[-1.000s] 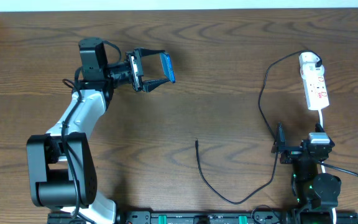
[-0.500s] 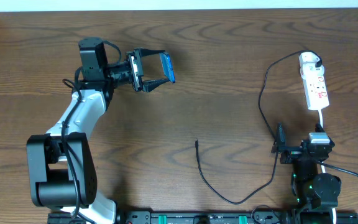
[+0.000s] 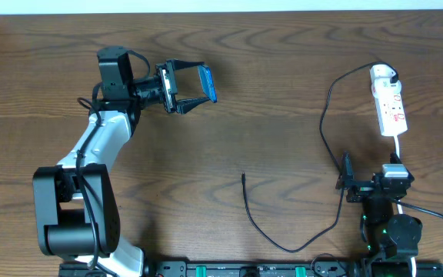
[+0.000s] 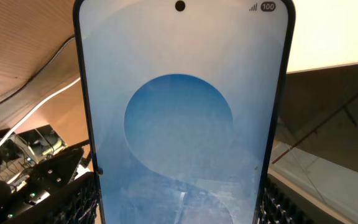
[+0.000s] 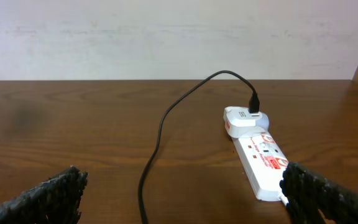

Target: Plug charger to phone and switch on socket

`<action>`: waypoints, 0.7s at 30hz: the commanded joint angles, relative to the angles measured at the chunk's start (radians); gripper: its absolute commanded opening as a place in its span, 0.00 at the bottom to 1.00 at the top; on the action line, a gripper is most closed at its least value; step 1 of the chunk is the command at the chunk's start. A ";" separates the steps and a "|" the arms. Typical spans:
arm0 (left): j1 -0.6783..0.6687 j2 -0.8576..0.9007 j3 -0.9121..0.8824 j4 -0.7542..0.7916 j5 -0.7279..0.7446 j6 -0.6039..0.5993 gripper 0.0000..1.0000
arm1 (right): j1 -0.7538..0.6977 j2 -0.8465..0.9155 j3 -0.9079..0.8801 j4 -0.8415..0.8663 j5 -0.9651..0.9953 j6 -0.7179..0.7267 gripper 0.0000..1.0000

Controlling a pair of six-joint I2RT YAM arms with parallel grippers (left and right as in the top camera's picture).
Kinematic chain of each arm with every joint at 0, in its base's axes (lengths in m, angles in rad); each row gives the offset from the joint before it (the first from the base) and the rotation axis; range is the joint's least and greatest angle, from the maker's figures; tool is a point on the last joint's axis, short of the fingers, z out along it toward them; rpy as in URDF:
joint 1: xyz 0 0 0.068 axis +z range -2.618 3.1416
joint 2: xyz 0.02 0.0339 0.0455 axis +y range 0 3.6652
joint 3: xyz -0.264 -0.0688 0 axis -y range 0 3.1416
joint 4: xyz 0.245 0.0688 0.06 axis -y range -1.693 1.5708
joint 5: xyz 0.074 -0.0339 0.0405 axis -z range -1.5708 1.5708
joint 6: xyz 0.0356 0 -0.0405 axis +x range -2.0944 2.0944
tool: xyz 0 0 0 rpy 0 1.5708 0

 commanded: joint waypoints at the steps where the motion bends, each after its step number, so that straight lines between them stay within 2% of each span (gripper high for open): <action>1: 0.003 -0.026 0.029 0.010 0.043 0.006 0.07 | 0.007 -0.006 -0.001 -0.002 0.008 -0.014 0.99; 21: 0.003 -0.026 0.029 0.010 0.042 0.008 0.07 | 0.006 -0.005 -0.001 0.000 0.038 -0.014 0.99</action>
